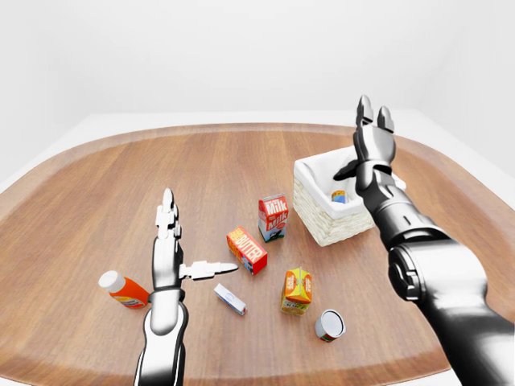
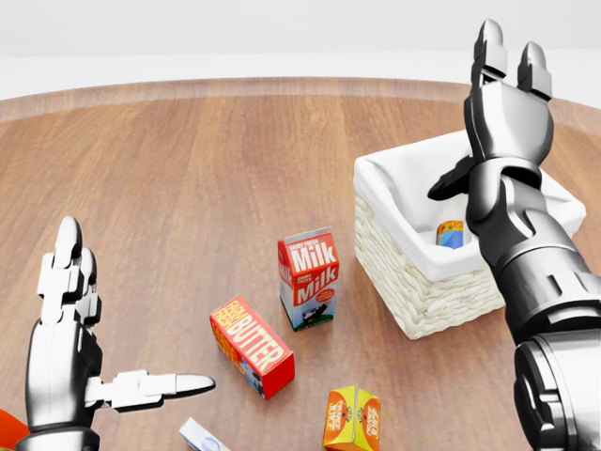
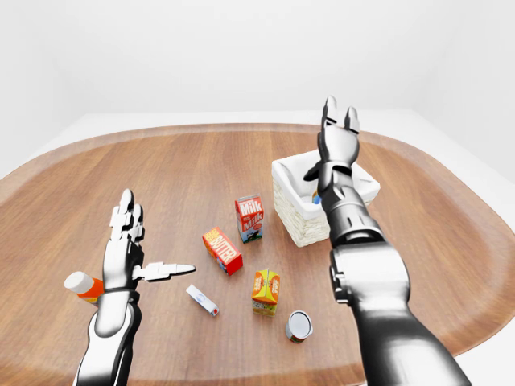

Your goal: Pick up the alphabet soup and the tomato sauce, and put them in the basket.

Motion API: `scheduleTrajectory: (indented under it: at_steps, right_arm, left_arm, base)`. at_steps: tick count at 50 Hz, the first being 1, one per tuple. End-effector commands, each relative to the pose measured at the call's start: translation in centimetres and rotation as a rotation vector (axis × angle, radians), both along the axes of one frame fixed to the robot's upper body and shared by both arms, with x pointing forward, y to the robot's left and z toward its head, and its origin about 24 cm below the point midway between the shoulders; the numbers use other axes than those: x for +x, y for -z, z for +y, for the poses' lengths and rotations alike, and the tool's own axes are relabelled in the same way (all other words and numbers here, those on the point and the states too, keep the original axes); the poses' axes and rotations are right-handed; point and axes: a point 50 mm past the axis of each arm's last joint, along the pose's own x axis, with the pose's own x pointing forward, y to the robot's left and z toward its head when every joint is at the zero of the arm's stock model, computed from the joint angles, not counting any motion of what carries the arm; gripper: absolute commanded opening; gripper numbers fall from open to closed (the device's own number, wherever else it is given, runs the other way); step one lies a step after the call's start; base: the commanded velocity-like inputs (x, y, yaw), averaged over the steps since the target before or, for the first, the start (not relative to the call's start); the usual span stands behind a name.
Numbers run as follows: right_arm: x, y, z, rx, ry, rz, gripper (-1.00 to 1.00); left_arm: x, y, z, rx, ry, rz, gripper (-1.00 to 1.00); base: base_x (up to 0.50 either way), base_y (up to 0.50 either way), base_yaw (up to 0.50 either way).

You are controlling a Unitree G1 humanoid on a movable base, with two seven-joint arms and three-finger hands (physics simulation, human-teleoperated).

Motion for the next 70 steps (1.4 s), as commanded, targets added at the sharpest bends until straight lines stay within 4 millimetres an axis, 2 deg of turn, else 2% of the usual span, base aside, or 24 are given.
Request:
scheduleTrajectory:
  at_steps: [1,16,20,38,52,61,70]
  right_arm:
    - [0.0,-1.0,-0.5,0.136,0.011,-0.05,1.0]
    - [-0.2,-0.5,-1.2,0.228,0.016,-0.05,1.0]
    - [-0.4,0.2,-1.2,0.226,0.019,-0.043,1.0]
    - [-1.0,0.9,-0.9,0.305,-0.045,-0.059,1.0]
    - [-1.9,0.5,-0.5,0.377,-0.126,-0.1,1.0]
    - [-3.8,-1.3,0.5,0.421,-0.272,-0.191,1.0]
    - [-7.3,-3.2,2.3,0.425,-0.447,-0.286,1.0]
  left_arm:
    - [0.0,-0.1,0.0,0.0,-0.003,-0.006,1.0]
    - [0.0,0.1,0.0,0.002,-0.003,0.005,1.0]
    - [-0.1,0.2,0.0,0.001,-0.003,0.009,1.0]
    - [-0.2,0.0,-0.1,0.004,-0.001,-0.002,1.0]
    - [-0.1,0.0,0.0,0.004,-0.003,-0.002,1.0]
    - [0.0,-0.3,-0.1,0.005,-0.002,-0.015,1.0]
    - [-0.1,-0.3,0.0,0.004,-0.002,-0.012,1.0]
  base:
    - [0.0,0.0,0.0]
    - [0.0,0.0,0.0]
    - [0.0,0.0,0.0]
    - [0.0,0.0,0.0]
    - [0.0,0.0,0.0]
    - [0.0,0.0,0.0]
    - [0.0,0.0,0.0]
